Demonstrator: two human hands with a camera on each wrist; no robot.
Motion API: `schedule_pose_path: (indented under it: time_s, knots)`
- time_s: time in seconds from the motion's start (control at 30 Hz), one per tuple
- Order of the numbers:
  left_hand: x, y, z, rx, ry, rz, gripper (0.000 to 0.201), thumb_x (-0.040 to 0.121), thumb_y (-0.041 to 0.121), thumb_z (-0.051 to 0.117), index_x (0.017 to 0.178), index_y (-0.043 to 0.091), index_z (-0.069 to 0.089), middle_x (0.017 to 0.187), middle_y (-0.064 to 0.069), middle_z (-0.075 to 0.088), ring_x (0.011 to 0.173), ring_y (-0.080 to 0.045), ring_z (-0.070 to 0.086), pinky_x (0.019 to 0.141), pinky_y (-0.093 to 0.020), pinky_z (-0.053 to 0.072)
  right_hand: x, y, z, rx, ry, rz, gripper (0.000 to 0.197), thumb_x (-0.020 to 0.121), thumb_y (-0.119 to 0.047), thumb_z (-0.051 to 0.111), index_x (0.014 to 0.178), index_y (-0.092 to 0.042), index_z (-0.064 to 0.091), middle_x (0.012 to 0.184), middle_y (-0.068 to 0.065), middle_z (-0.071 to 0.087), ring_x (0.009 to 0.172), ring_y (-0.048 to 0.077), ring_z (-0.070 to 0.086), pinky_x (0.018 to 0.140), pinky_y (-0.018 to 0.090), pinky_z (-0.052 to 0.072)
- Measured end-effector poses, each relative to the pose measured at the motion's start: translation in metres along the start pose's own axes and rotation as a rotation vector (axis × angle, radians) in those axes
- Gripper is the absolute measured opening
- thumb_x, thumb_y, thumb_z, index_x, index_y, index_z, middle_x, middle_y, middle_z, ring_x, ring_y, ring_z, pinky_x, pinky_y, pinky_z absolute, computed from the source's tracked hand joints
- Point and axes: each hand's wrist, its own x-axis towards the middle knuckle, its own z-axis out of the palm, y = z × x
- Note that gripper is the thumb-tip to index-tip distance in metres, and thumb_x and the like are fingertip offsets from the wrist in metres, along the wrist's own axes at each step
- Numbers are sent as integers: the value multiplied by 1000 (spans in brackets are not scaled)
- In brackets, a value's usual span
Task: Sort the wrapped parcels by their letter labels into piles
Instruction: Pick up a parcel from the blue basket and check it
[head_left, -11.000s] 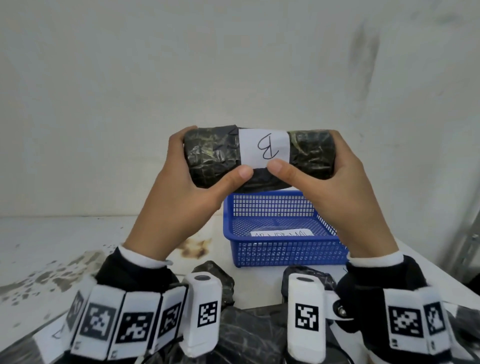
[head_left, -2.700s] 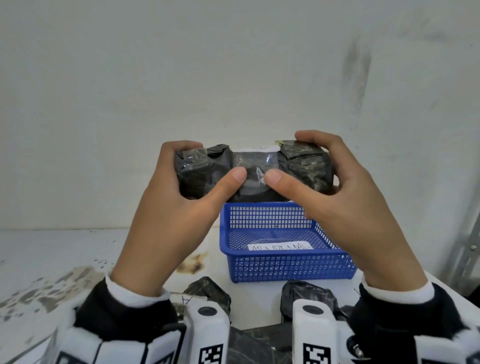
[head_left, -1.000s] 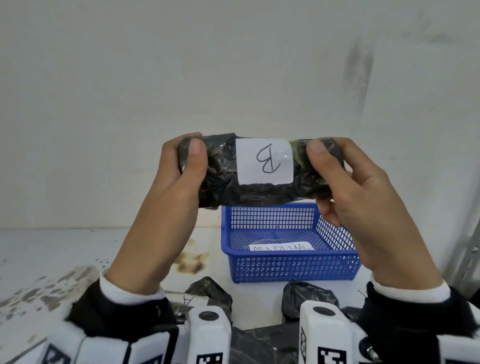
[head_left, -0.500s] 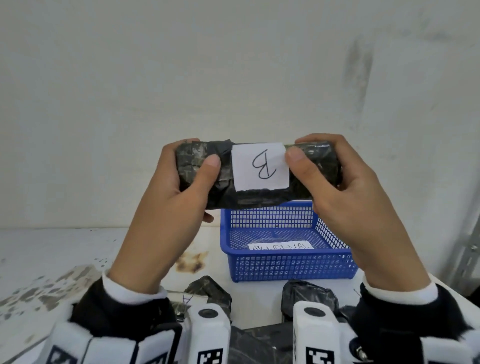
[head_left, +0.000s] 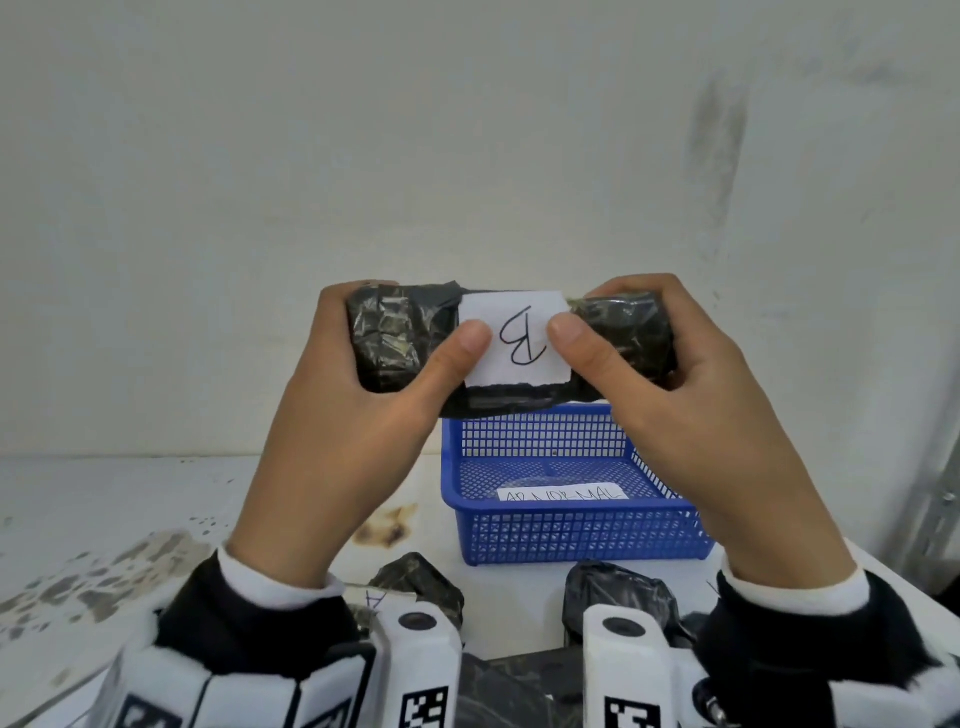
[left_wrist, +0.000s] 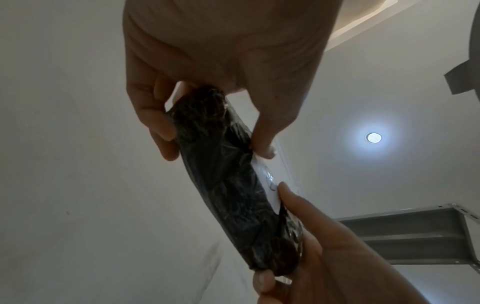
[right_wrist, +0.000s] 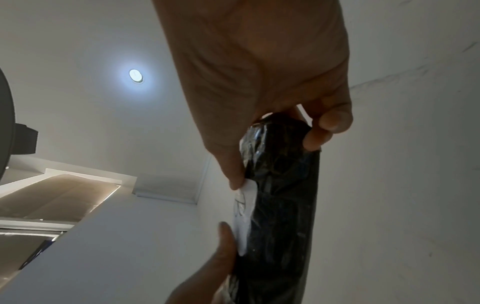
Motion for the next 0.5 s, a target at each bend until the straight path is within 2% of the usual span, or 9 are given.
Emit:
schedule_pose_path:
  time_s: [0.07, 0.17, 0.3, 0.37, 0.43, 0.5]
  knots:
    - [0, -1, 0, 17, 10, 9, 57, 56, 69, 64, 103, 41, 48, 83, 25, 64, 66, 9, 59, 65, -23, 47, -1, -1, 0, 10, 3, 3, 42, 70, -66, 63, 99, -37, 61, 92, -16, 69, 76, 0, 65, 68, 20, 52]
    - [-1, 0, 0, 45, 4, -15, 67, 53, 70, 62, 109, 40, 42, 86, 22, 61, 67, 7, 59, 64, -18, 46, -1, -2, -1, 23, 8, 2, 37, 71, -64, 62, 99, -40, 62, 94, -16, 69, 81, 4, 67, 70, 29, 55]
    - [-1, 1, 1, 55, -30, -51, 68, 53, 79, 50, 103, 34, 55, 91, 18, 65, 85, -4, 66, 73, -32, 53, 0, -1, -1, 39, 23, -7, 37, 72, -61, 64, 103, -42, 62, 97, -16, 71, 84, 6, 69, 74, 31, 58]
    - [-1, 0, 0, 45, -33, -45, 62, 55, 77, 53, 101, 35, 57, 90, 16, 67, 86, -9, 69, 70, -32, 50, 0, 1, -2, 49, 26, -9, 46, 69, -63, 64, 112, -49, 56, 99, -19, 71, 86, 5, 70, 78, 30, 57]
    - [0, -2, -1, 26, -37, -40, 61, 56, 74, 58, 104, 36, 56, 92, 14, 68, 87, -13, 69, 68, -32, 47, 2, 5, -3, 67, 22, 26, 68, 63, -67, 67, 127, -55, 46, 100, -17, 72, 91, 5, 71, 87, 31, 56]
    - [1, -4, -2, 11, -29, -16, 61, 61, 73, 69, 109, 41, 53, 96, 14, 68, 90, -14, 69, 72, -36, 50, 3, 7, -3, 89, 33, 66, 82, 63, -69, 74, 136, -47, 46, 109, -16, 72, 102, 5, 69, 98, 35, 53]
